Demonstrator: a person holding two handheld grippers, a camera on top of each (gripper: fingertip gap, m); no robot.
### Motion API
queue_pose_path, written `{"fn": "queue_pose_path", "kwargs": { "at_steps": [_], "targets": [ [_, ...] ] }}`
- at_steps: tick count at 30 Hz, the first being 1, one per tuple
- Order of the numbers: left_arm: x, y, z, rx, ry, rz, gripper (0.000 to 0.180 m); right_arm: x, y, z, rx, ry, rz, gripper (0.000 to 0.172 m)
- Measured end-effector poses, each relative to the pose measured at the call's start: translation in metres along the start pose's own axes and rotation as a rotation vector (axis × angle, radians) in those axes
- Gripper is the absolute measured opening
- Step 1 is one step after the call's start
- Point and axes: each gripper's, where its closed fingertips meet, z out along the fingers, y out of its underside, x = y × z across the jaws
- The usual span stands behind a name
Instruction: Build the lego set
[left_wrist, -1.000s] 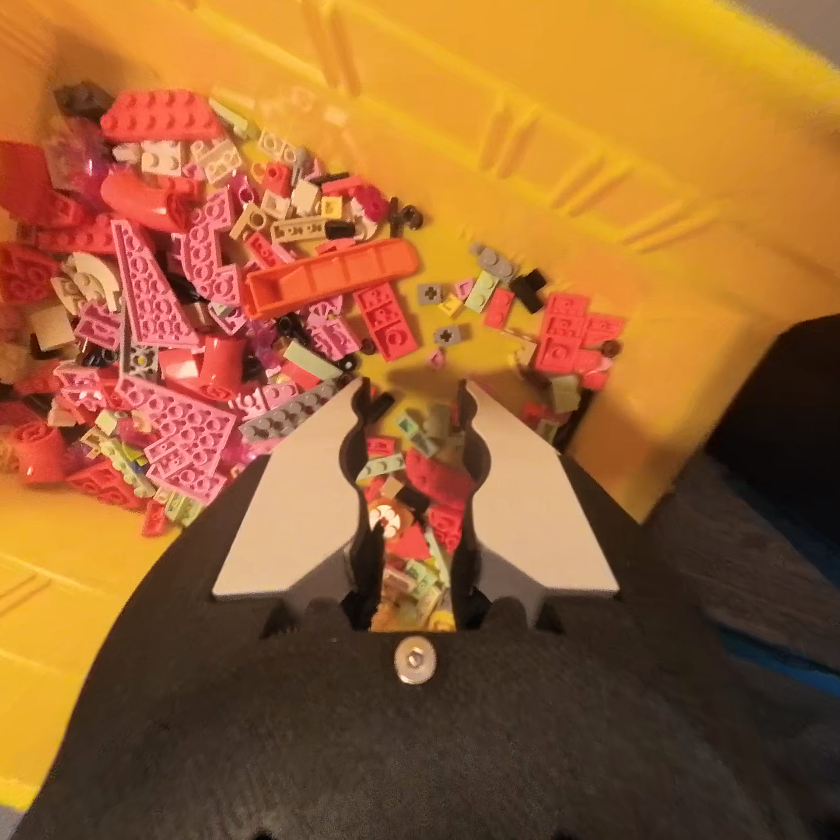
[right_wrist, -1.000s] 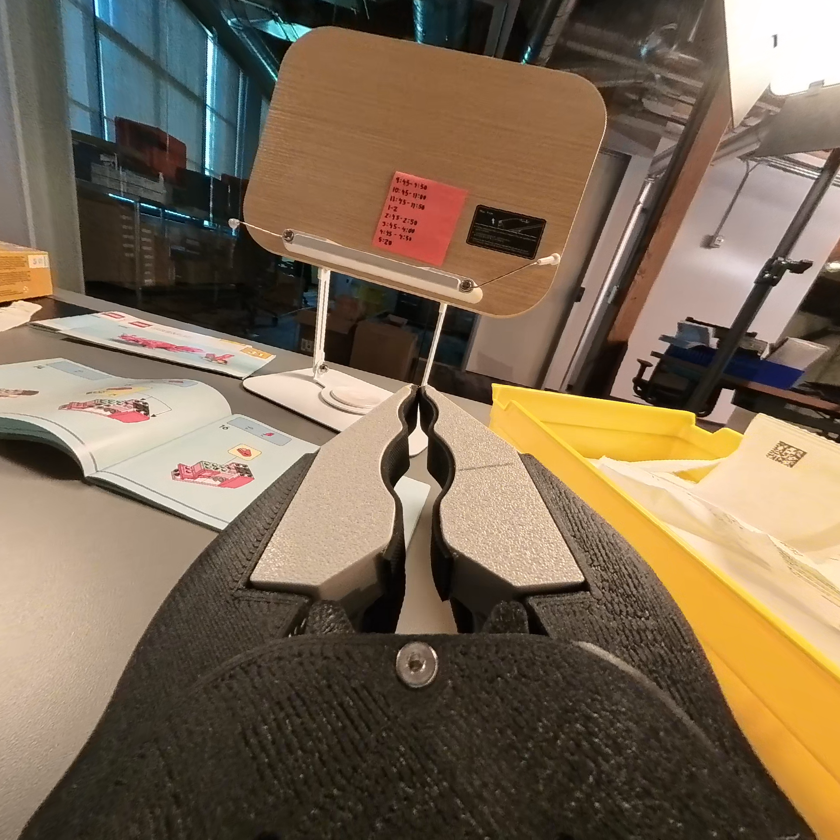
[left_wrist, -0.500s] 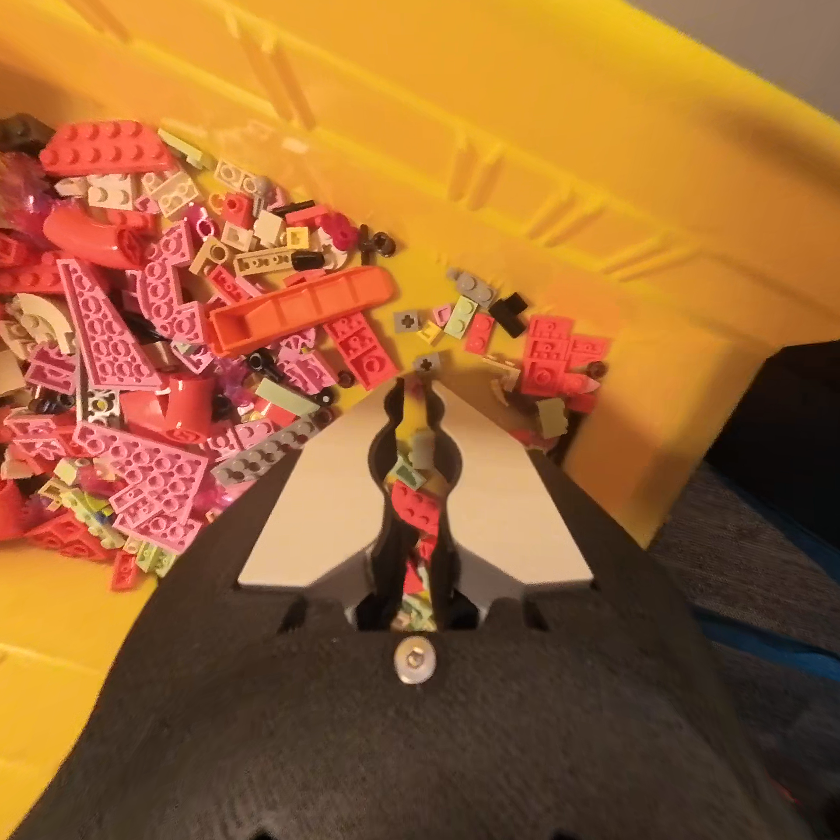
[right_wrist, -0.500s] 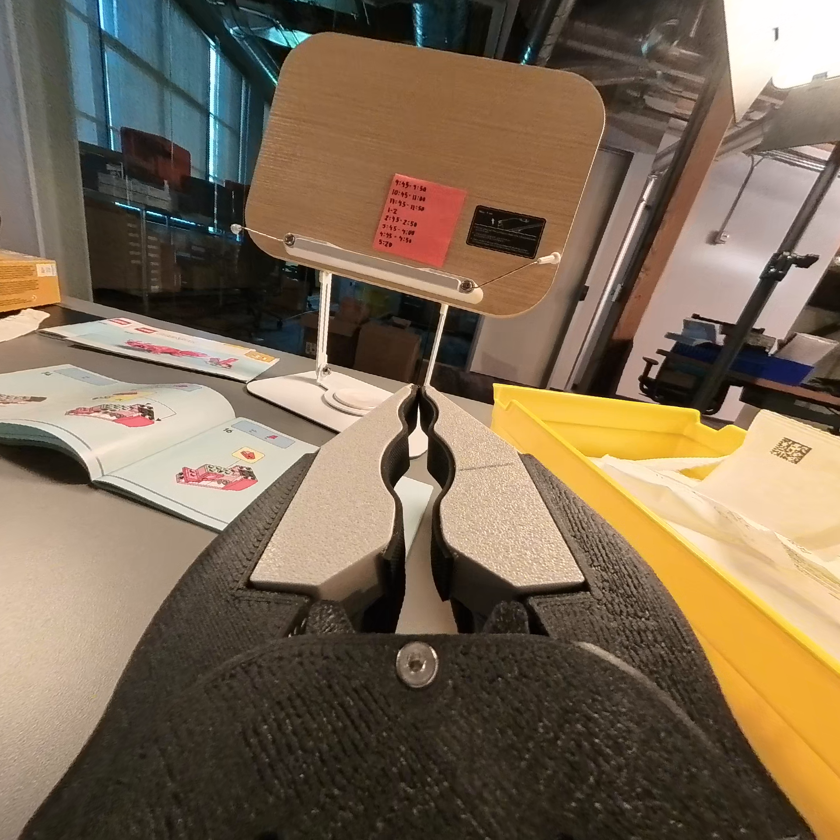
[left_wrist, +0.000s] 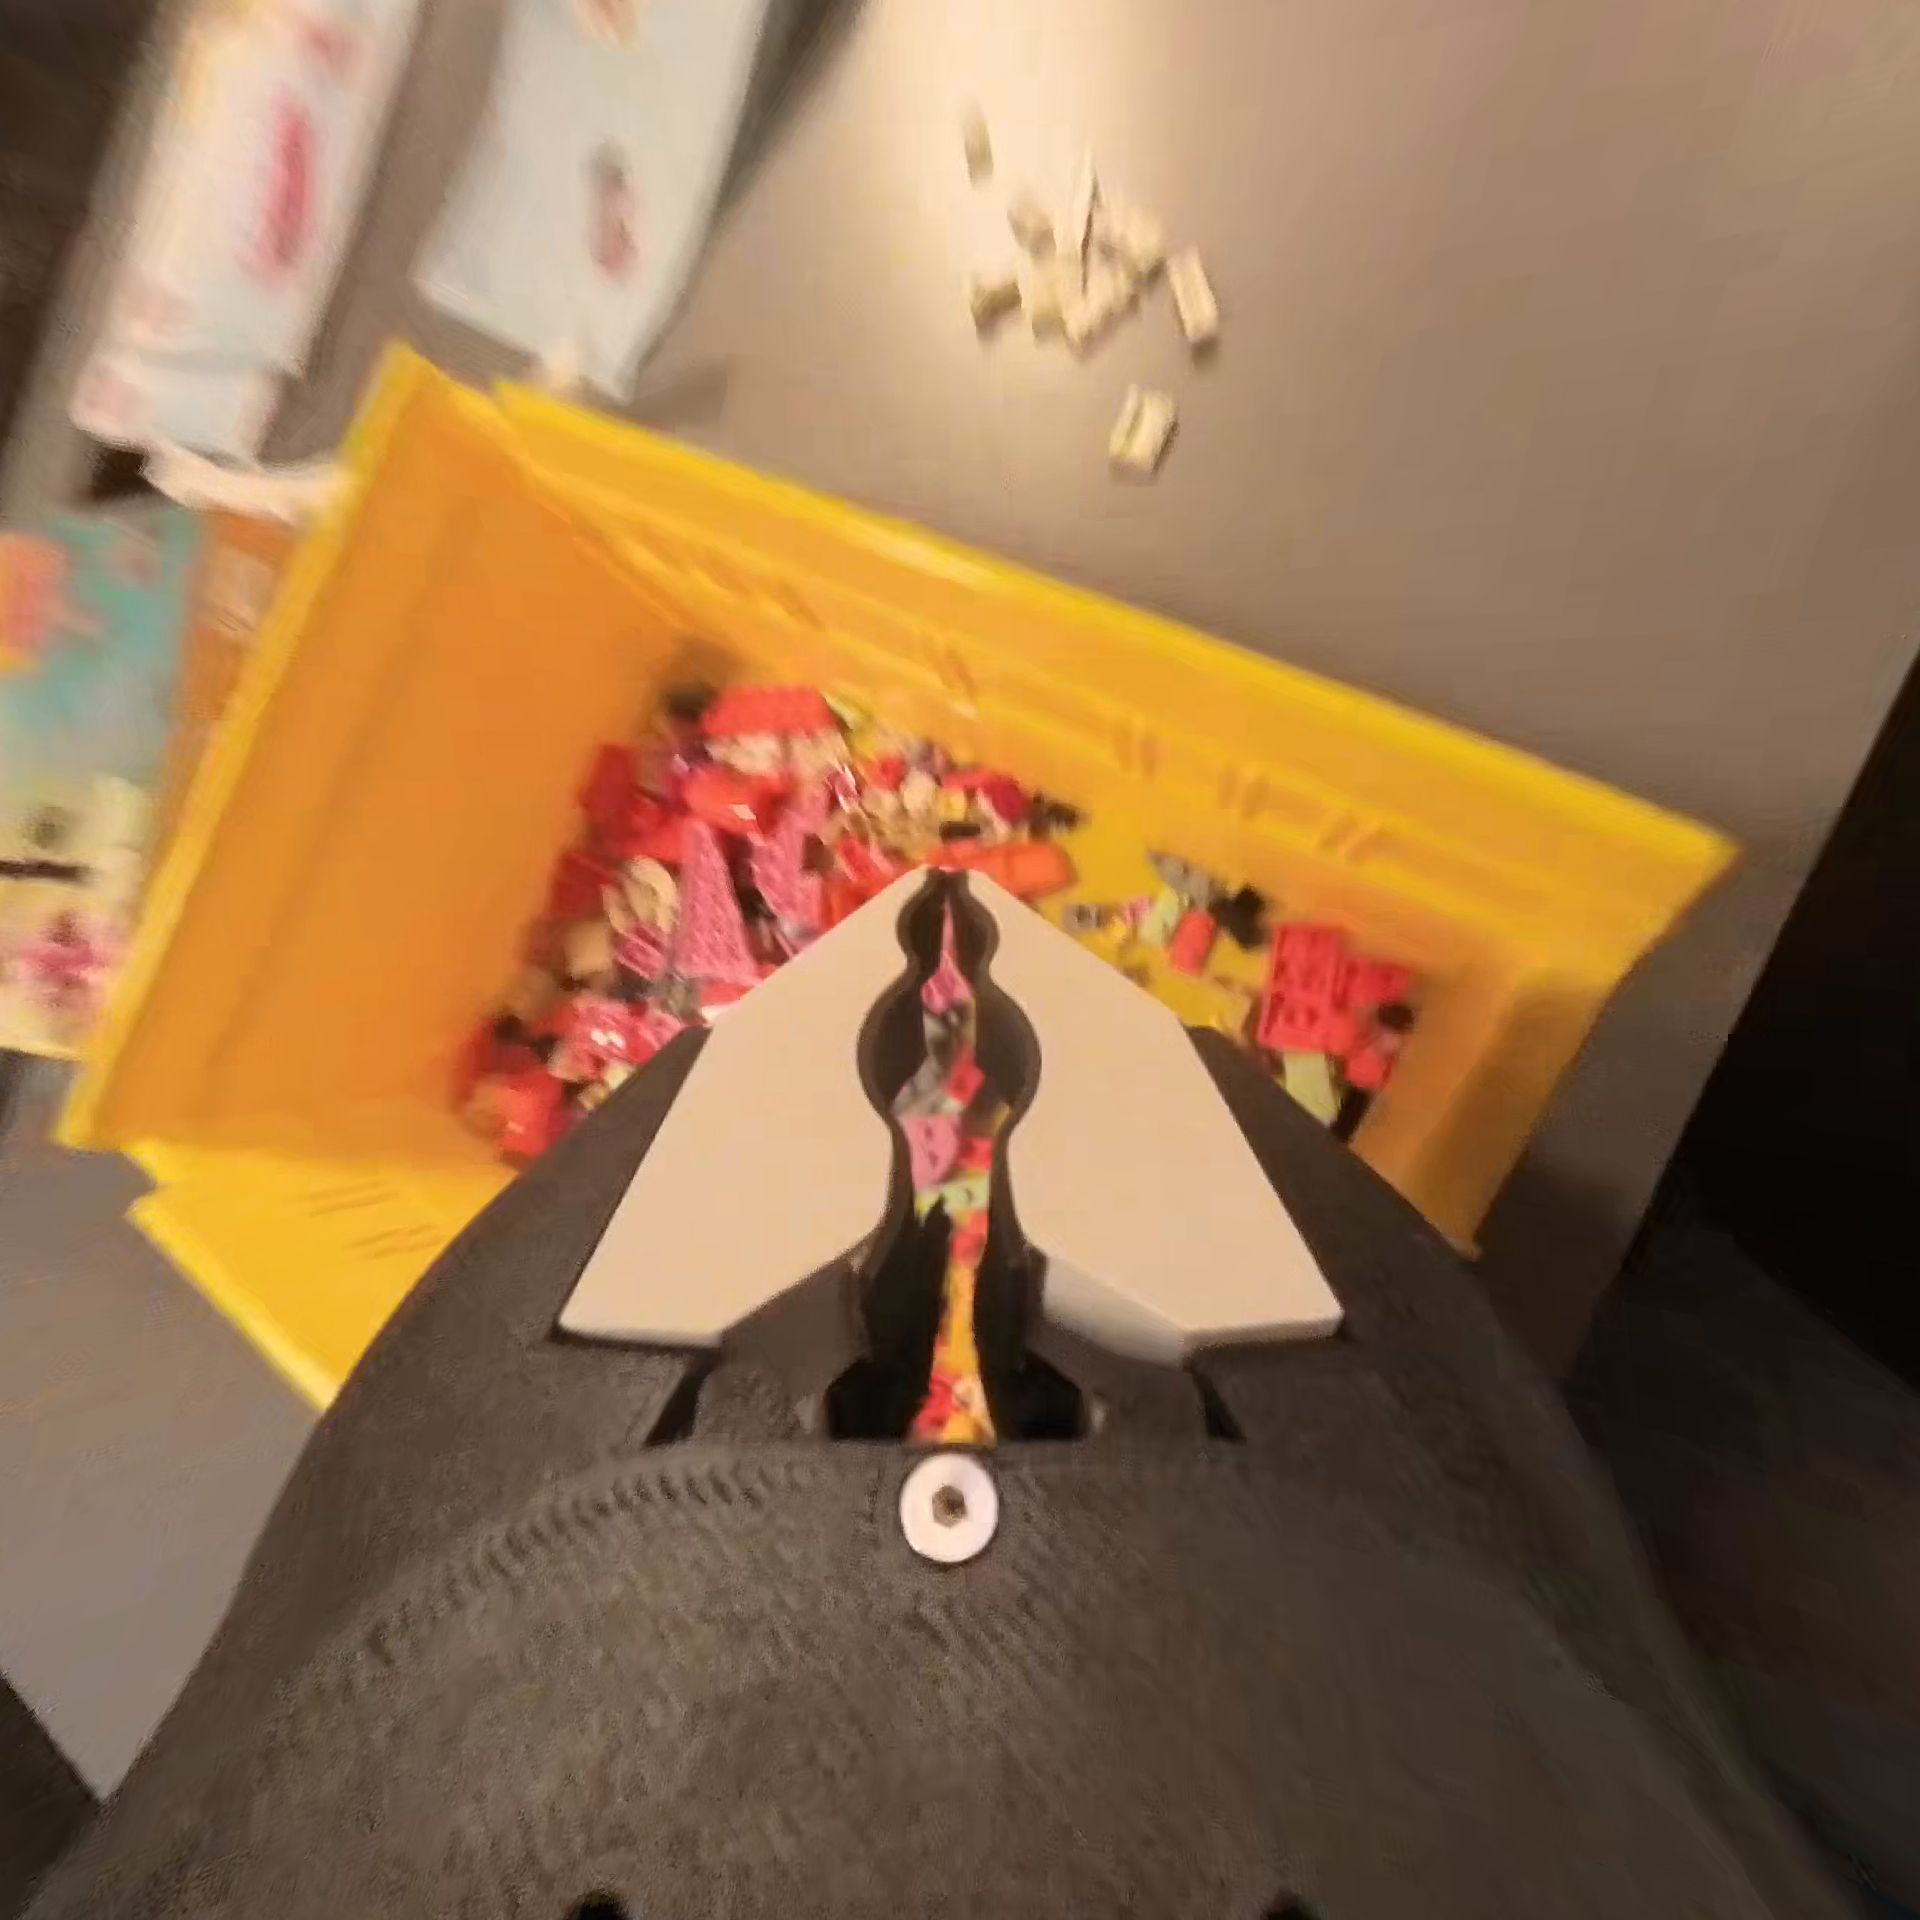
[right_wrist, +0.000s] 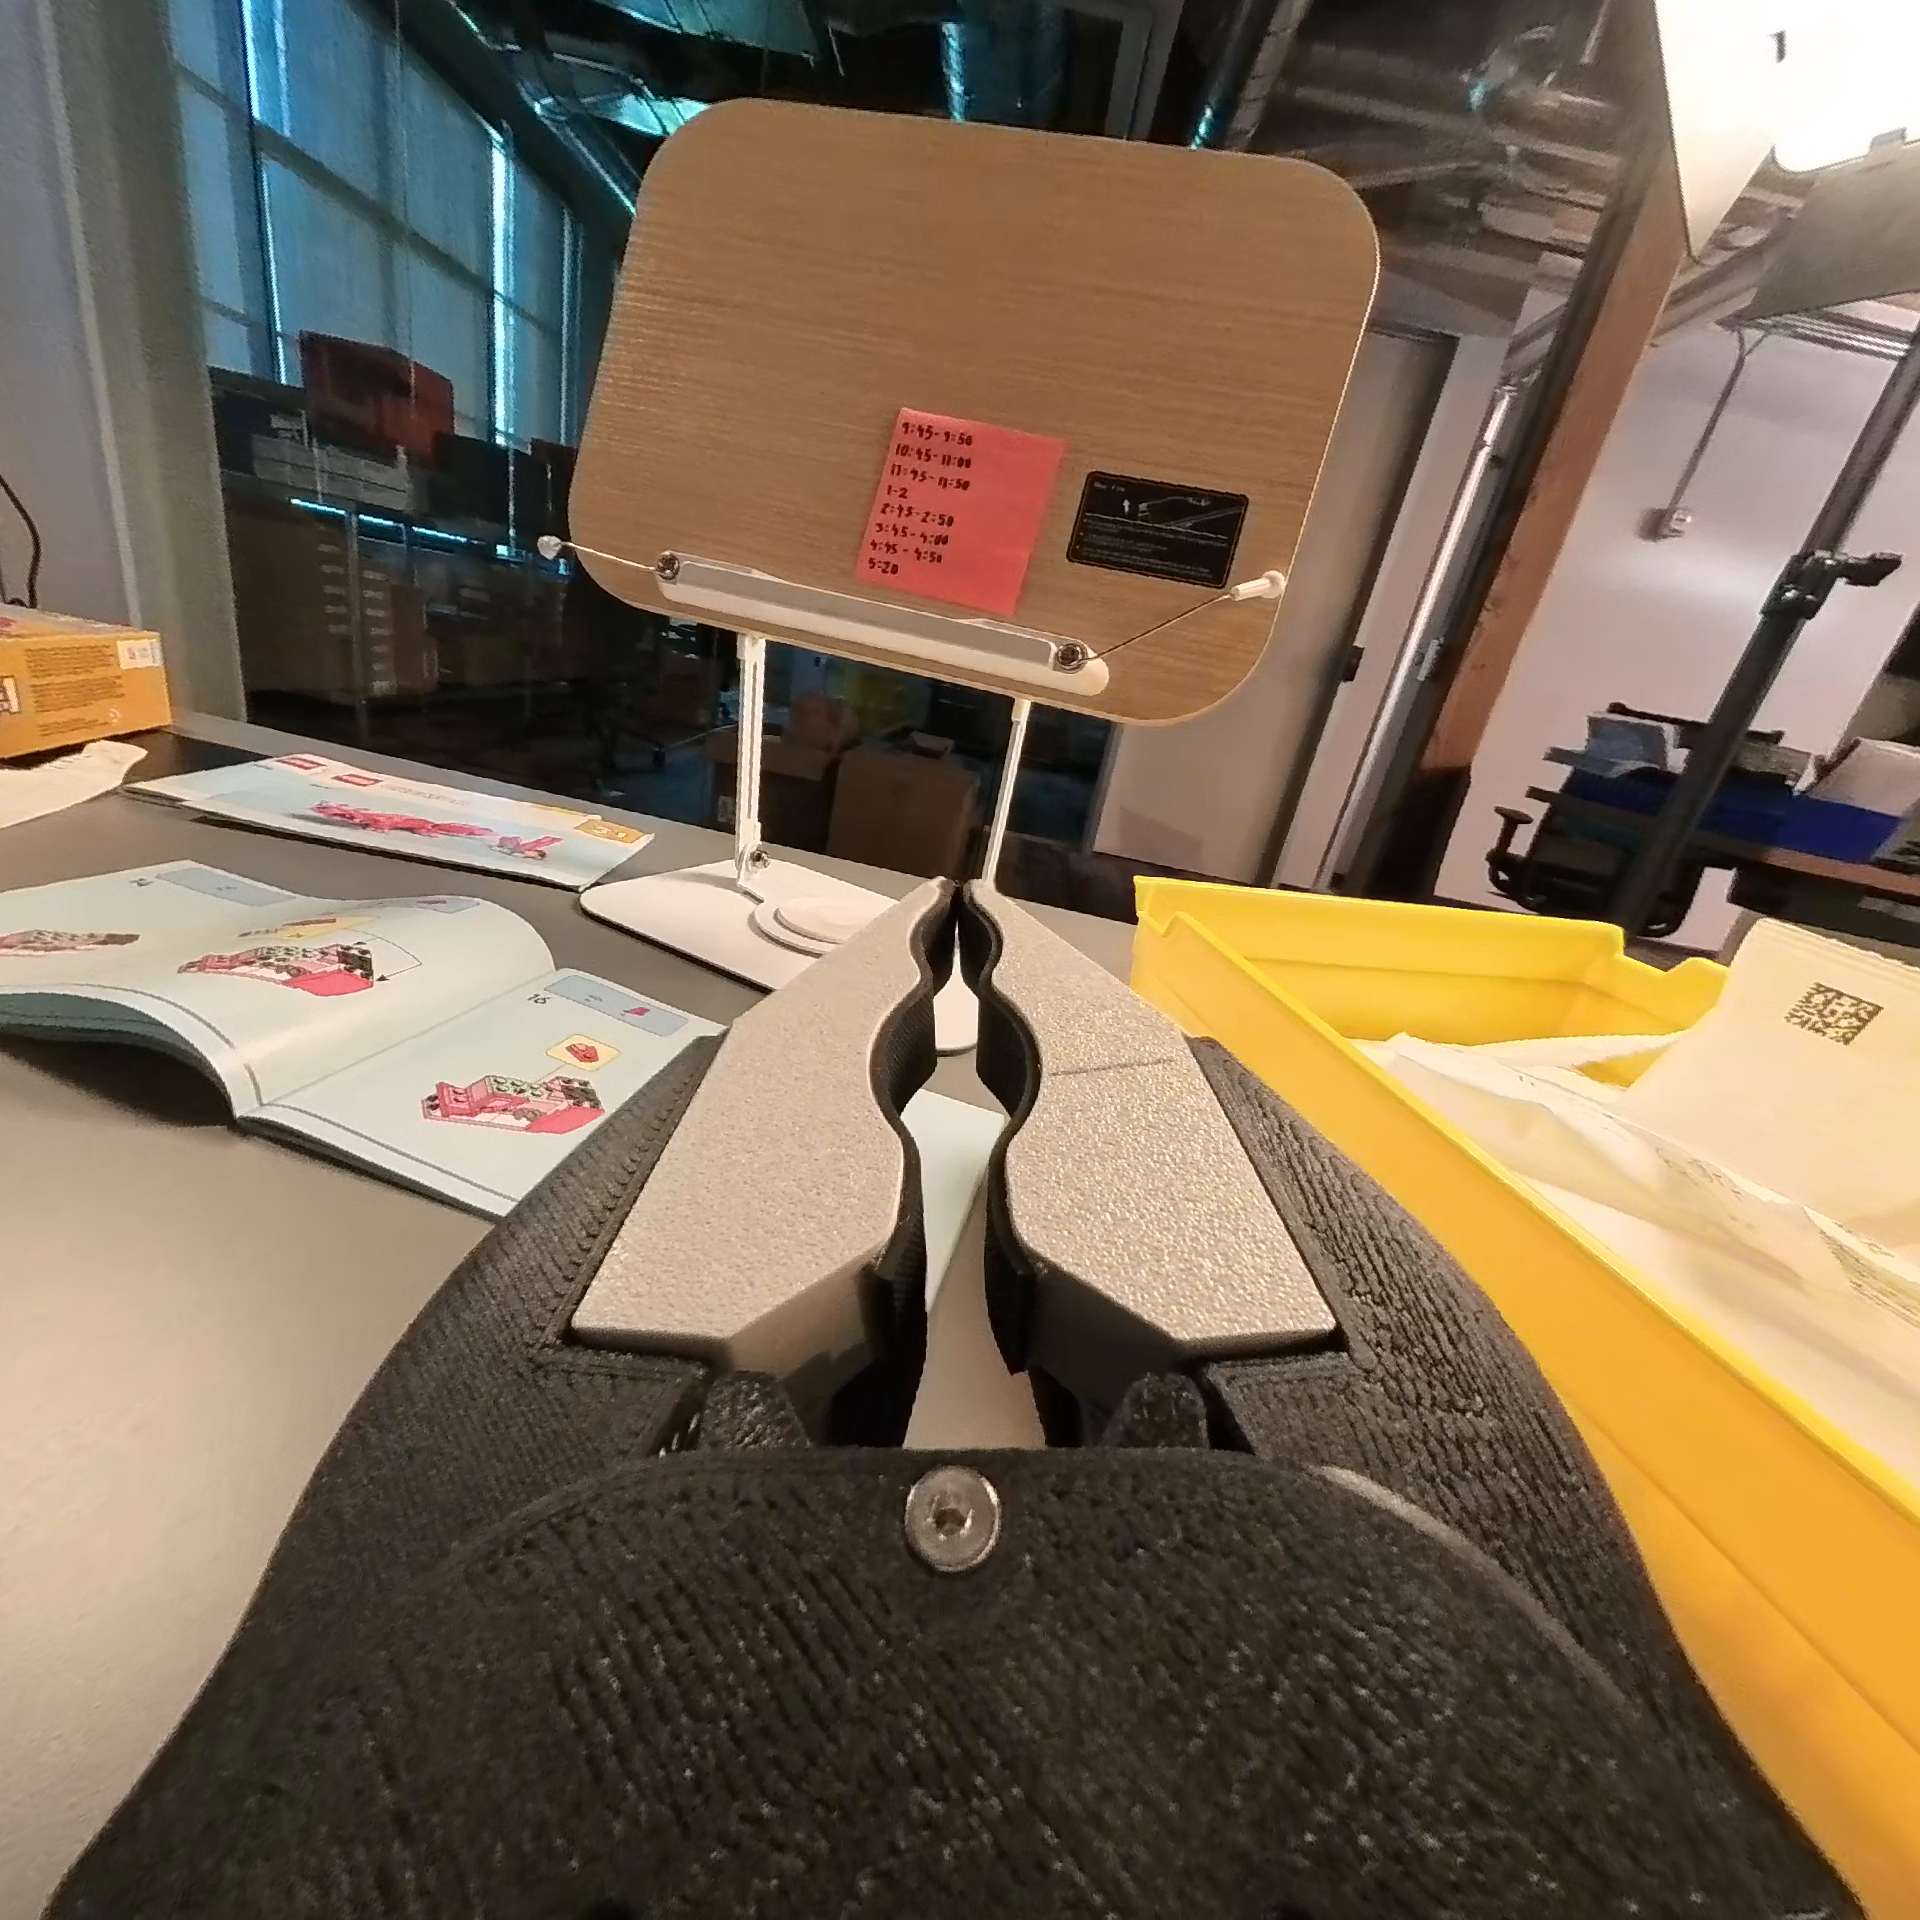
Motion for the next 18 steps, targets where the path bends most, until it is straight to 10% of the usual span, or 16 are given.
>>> {"fn": "queue_pose_path", "kwargs": {
  "at_steps": [10,18],
  "targets": [
    [0.007,-0.149,-0.011,0.287,-0.176,0.111,0.0,0.0,-0.002,-0.001,0.011,-0.021,0.034,0.0],
    [0.076,-0.21,0.1,0.29,0.054,0.121,0.0,-0.01,-0.003,0.002,0.016,-0.07,-0.024,0.0]
  ]
}}
